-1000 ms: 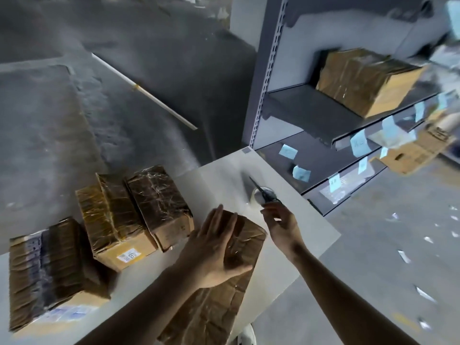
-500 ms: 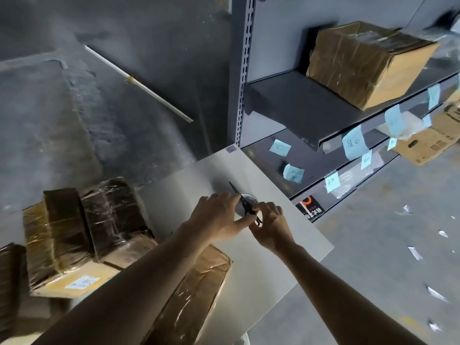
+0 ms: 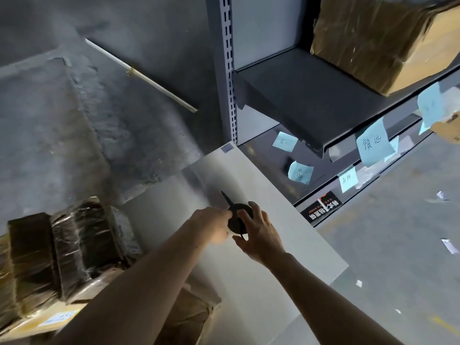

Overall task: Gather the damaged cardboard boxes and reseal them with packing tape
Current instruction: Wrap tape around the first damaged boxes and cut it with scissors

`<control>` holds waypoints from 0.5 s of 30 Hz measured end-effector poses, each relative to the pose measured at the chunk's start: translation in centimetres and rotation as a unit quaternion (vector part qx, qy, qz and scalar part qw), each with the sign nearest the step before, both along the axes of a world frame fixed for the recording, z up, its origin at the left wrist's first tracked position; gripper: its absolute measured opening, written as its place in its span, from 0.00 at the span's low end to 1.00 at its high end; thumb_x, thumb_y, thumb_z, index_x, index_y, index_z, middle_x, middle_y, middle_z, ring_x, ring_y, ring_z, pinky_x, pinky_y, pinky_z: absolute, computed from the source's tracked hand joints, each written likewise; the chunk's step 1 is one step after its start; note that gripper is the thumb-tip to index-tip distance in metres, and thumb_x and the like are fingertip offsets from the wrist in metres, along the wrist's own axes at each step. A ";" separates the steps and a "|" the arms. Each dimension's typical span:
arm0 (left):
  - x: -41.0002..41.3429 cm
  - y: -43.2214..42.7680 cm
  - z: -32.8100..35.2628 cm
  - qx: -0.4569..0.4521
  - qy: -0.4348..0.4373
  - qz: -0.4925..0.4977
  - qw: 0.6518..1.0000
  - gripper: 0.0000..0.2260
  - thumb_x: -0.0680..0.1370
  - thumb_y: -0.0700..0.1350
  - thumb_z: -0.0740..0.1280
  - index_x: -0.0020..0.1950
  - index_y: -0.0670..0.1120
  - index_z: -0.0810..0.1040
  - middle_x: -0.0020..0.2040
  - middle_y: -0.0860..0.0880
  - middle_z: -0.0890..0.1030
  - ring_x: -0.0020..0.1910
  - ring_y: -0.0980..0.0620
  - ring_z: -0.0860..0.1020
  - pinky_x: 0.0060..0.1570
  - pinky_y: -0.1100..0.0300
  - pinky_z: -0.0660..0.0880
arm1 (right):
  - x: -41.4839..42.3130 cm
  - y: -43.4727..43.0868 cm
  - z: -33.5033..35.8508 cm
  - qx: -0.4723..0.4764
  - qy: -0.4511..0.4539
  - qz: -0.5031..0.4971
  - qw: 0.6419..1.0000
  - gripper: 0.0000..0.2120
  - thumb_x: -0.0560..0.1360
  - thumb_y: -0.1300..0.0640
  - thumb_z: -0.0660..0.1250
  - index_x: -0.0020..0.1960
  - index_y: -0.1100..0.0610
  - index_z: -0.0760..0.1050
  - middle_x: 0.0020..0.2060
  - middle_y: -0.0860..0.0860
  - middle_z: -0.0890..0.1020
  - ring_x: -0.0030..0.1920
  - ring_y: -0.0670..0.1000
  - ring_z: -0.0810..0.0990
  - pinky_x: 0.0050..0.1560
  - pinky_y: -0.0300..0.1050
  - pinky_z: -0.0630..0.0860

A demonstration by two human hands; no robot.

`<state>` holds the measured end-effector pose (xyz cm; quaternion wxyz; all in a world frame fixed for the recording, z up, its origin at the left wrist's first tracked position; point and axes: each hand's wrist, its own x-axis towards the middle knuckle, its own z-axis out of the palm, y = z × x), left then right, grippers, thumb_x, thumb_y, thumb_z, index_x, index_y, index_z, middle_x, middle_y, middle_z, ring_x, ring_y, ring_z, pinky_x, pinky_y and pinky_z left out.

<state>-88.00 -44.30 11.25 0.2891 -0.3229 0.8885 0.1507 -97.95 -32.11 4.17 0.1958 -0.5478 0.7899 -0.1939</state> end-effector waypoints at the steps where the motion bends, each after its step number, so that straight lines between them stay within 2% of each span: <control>1: 0.0 -0.1 -0.2 0.006 -0.010 -0.009 1.000 0.19 0.78 0.47 0.65 0.69 0.52 0.71 0.62 0.47 0.78 0.59 0.45 0.78 0.57 0.52 0.75 | -0.2 -0.1 -0.2 -0.006 -0.009 0.004 1.000 0.30 0.71 0.46 0.74 0.69 0.48 0.66 0.73 0.52 0.61 0.66 0.58 0.69 0.58 0.53 0.77; 4: -0.2 -0.1 -0.5 0.009 -0.020 -0.035 0.999 0.14 0.79 0.43 0.64 0.64 0.48 0.73 0.61 0.46 0.77 0.58 0.45 0.77 0.54 0.52 0.74 | -1.1 -0.2 -0.3 -0.031 -0.089 -0.010 0.995 0.30 0.71 0.49 0.76 0.68 0.51 0.67 0.69 0.51 0.65 0.63 0.56 0.71 0.58 0.50 0.77; 6: -0.3 -0.2 -0.1 0.000 0.006 -0.044 0.999 0.13 0.80 0.45 0.65 0.64 0.47 0.73 0.60 0.45 0.77 0.57 0.44 0.77 0.53 0.53 0.74 | -1.7 -0.2 -0.1 -0.051 -0.145 -0.023 0.988 0.26 0.71 0.50 0.76 0.63 0.52 0.68 0.63 0.51 0.69 0.57 0.53 0.74 0.56 0.47 0.77; 8: -0.3 -0.5 0.4 0.003 0.026 -0.048 0.998 0.15 0.80 0.48 0.67 0.65 0.48 0.73 0.58 0.45 0.78 0.56 0.45 0.77 0.53 0.53 0.74 | -2.0 0.0 0.2 -0.063 -0.187 -0.031 0.980 0.23 0.71 0.49 0.76 0.59 0.52 0.69 0.57 0.49 0.72 0.51 0.47 0.76 0.51 0.37 0.75; 10: 0.1 -0.6 1.0 0.011 0.038 -0.048 0.998 0.15 0.80 0.49 0.67 0.66 0.48 0.73 0.59 0.46 0.78 0.56 0.46 0.77 0.53 0.55 0.74 | -2.0 0.3 0.7 -0.067 -0.231 -0.037 0.970 0.21 0.72 0.50 0.76 0.58 0.51 0.69 0.54 0.49 0.75 0.49 0.42 0.76 0.47 0.27 0.71; 13: 1.0 -0.5 1.6 0.010 0.053 -0.040 0.998 0.15 0.80 0.45 0.67 0.66 0.48 0.73 0.58 0.46 0.77 0.54 0.46 0.77 0.47 0.59 0.70 | -1.4 1.0 1.2 -0.076 -0.256 -0.051 0.962 0.21 0.73 0.50 0.75 0.59 0.50 0.68 0.52 0.49 0.78 0.49 0.43 0.77 0.44 0.25 0.71; 15: 2.4 0.0 1.9 -0.001 0.067 -0.026 0.997 0.14 0.80 0.43 0.67 0.65 0.48 0.74 0.57 0.45 0.77 0.52 0.46 0.78 0.45 0.59 0.70 | -0.2 1.8 1.6 -0.093 -0.256 -0.054 0.961 0.21 0.74 0.52 0.74 0.61 0.51 0.67 0.51 0.48 0.79 0.49 0.40 0.78 0.43 0.25 0.72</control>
